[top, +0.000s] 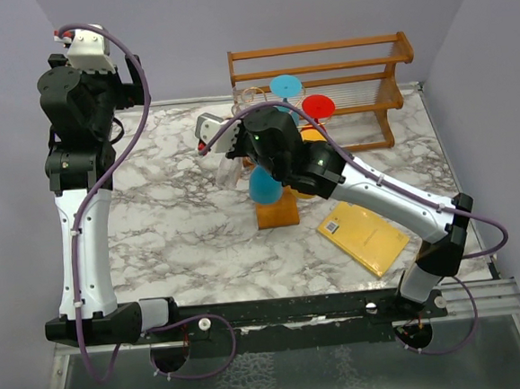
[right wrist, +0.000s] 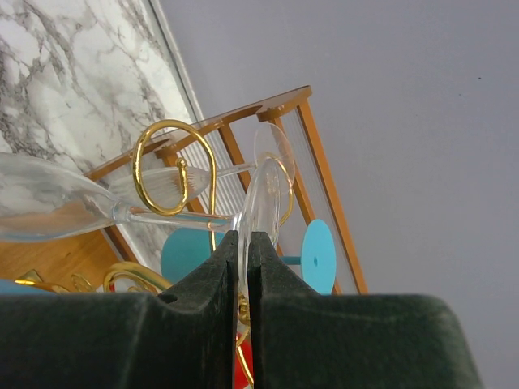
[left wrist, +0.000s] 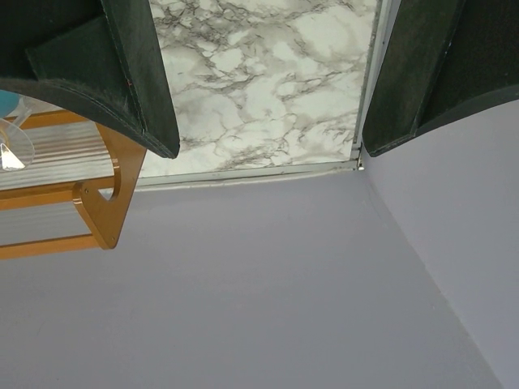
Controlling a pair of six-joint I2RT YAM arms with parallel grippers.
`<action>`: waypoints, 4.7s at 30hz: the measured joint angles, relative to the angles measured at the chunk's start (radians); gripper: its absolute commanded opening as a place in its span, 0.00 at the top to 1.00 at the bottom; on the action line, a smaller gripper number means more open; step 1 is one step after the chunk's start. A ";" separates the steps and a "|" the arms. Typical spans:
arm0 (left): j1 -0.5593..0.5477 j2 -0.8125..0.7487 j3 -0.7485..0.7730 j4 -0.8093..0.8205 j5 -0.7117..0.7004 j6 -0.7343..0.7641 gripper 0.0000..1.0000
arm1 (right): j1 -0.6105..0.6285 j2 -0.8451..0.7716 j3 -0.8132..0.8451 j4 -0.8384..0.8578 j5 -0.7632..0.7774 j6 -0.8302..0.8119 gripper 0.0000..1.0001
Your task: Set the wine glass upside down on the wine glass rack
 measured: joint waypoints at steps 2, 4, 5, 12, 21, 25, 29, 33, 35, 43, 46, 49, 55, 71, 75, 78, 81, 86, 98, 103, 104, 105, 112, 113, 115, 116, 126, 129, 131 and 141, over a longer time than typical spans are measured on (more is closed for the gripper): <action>0.000 0.000 0.000 0.003 0.001 0.000 0.01 | 0.000 0.002 0.000 0.011 0.010 -0.007 0.99; 0.000 0.000 0.000 0.003 0.002 0.000 0.01 | 0.000 0.006 0.001 0.023 0.019 -0.013 0.99; 0.000 -0.001 -0.001 0.004 0.003 0.000 0.01 | 0.000 0.009 0.001 0.026 0.021 -0.016 0.99; 0.000 -0.003 -0.002 0.004 0.003 0.002 0.01 | 0.000 0.040 0.003 0.045 0.039 -0.044 0.98; 0.000 -0.008 -0.015 0.004 0.005 0.005 0.01 | 0.000 0.070 0.020 0.055 0.043 -0.060 0.99; 0.000 -0.010 -0.015 0.004 0.007 0.007 0.01 | 0.000 0.075 0.021 0.066 0.043 -0.060 0.99; 0.000 -0.010 -0.015 0.004 0.007 0.008 0.01 | 0.000 0.084 0.026 0.068 0.042 -0.061 0.99; 0.000 -0.010 -0.015 0.004 0.010 0.008 0.01 | 0.000 0.097 0.042 0.069 0.042 -0.062 0.99; 0.000 -0.010 -0.015 0.004 0.012 0.008 0.01 | 0.000 0.098 0.048 0.068 0.040 -0.063 0.98; 0.000 -0.010 -0.015 0.004 0.023 0.008 0.01 | 0.000 0.107 0.071 0.068 0.023 -0.062 0.99; 0.000 -0.010 -0.015 0.004 0.023 0.008 0.01 | 0.000 0.116 0.080 0.065 0.010 -0.062 0.99; 0.000 -0.010 -0.015 0.004 0.023 0.008 0.01 | 0.000 0.126 0.092 0.065 0.002 -0.061 0.99; 0.000 -0.010 -0.015 0.004 0.024 0.008 0.01 | 0.001 0.133 0.102 0.044 -0.031 -0.059 0.98; 0.002 -0.006 -0.015 0.004 0.024 0.008 0.01 | 0.021 0.133 0.102 0.000 -0.072 -0.055 0.98; 0.005 -0.006 -0.015 0.004 0.024 0.008 0.01 | 0.024 0.132 0.102 -0.008 -0.072 -0.055 0.99; 0.005 -0.006 -0.015 0.004 0.025 0.008 0.01 | 0.028 0.131 0.102 -0.010 -0.071 -0.055 0.98; 0.005 -0.006 -0.015 0.005 0.025 0.008 0.01 | 0.030 0.127 0.101 -0.016 -0.071 -0.055 0.99; 0.005 -0.006 -0.015 0.005 0.025 0.008 0.01 | 0.033 0.108 0.087 -0.018 -0.069 -0.055 0.99; 0.005 -0.006 -0.015 0.013 0.026 0.008 0.01 | 0.035 0.089 0.053 -0.014 -0.063 -0.057 0.98; 0.005 -0.006 -0.015 0.014 0.026 0.008 0.01 | 0.035 0.082 0.049 -0.017 -0.063 -0.056 0.98; 0.005 -0.006 -0.015 0.015 0.026 0.008 0.01 | 0.035 0.082 0.048 -0.017 -0.063 -0.056 0.98; 0.005 -0.006 -0.015 0.015 0.026 0.008 0.01 | 0.035 0.082 0.048 -0.017 -0.063 -0.056 0.98; 0.005 -0.006 -0.015 0.019 0.026 0.008 0.01 | 0.035 0.082 0.047 -0.019 -0.063 -0.049 0.96; 0.005 -0.006 -0.015 0.019 0.026 0.008 0.01 | 0.035 0.082 0.047 -0.020 -0.063 -0.047 0.96; 0.005 -0.006 -0.015 0.019 0.027 0.008 0.01 | 0.036 0.082 0.047 -0.023 -0.063 -0.045 0.96; 0.005 -0.006 -0.015 0.019 0.027 0.008 0.01 | 0.036 0.081 0.047 -0.024 -0.063 -0.043 0.96; 0.005 -0.006 -0.015 0.019 0.037 0.008 0.01 | 0.040 0.071 0.047 -0.032 -0.047 -0.024 0.95; 0.005 -0.006 -0.015 0.020 0.040 0.008 0.01 | 0.040 0.070 0.047 -0.032 -0.039 -0.023 0.94; 0.005 -0.006 -0.015 0.020 0.041 0.008 0.01 | 0.040 0.070 0.047 -0.033 -0.035 -0.022 0.94; 0.005 -0.006 -0.016 0.020 0.043 0.008 0.01 | 0.040 0.066 0.045 -0.033 -0.020 -0.020 0.91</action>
